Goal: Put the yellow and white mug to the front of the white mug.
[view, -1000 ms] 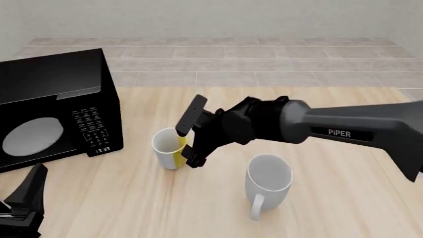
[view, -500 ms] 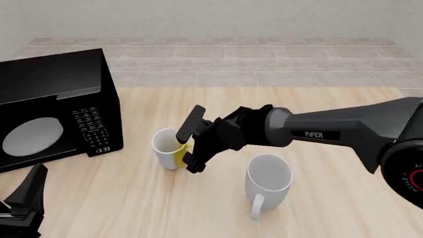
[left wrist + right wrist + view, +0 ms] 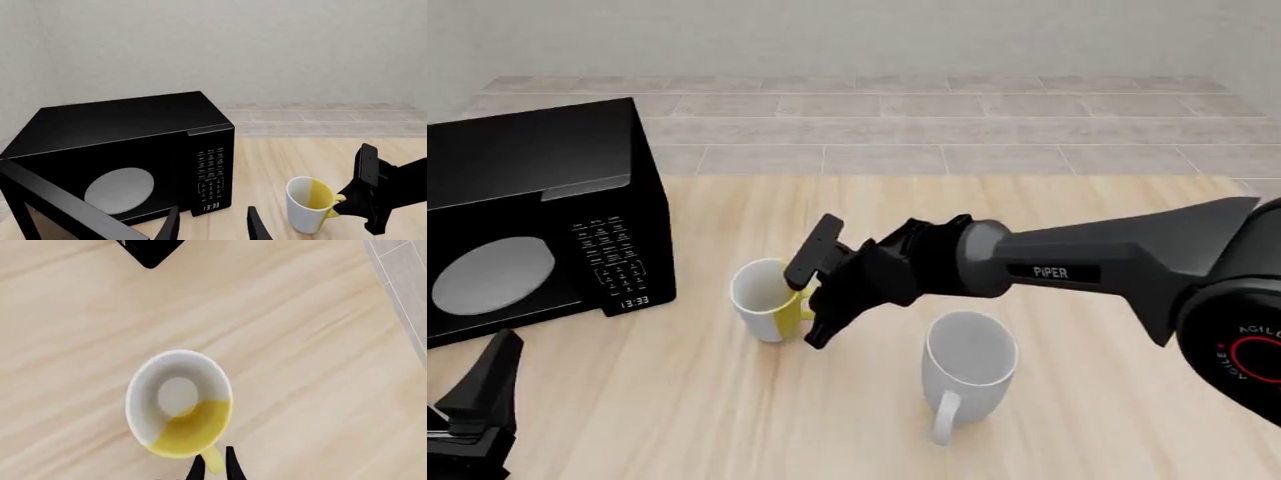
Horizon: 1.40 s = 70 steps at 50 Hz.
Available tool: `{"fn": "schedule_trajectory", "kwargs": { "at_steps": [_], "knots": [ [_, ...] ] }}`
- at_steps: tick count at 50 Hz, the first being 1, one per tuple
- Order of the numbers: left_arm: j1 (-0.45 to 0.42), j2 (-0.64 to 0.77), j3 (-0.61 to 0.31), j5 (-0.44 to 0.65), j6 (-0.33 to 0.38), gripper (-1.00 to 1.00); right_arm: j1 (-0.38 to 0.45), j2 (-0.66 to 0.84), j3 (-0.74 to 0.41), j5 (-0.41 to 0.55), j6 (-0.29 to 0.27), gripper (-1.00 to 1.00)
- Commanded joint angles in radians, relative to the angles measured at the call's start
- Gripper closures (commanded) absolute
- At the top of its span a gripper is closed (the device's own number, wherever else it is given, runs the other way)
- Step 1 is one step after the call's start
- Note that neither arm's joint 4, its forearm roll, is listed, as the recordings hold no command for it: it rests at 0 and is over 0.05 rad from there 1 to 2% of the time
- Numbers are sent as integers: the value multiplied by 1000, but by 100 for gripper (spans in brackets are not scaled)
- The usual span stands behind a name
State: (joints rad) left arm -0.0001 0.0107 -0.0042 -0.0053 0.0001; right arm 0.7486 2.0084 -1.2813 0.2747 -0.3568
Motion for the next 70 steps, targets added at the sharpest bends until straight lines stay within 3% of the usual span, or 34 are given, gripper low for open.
{"fn": "schedule_trajectory", "kwargs": {
  "at_steps": [1, 23, 47, 70],
  "knots": [
    [0, 0, 0, 0, 0, -100, 22, 12, 11, 11, -24, 100],
    [0, 0, 0, 0, 0, -100, 18, -131, 15, 36, -20, 100],
    [0, 0, 0, 0, 0, -100, -101, -263, 50, 102, -52, 100],
    [0, 0, 0, 0, 0, -100, -232, -333, 145, 80, -48, 100]
  ]
}}
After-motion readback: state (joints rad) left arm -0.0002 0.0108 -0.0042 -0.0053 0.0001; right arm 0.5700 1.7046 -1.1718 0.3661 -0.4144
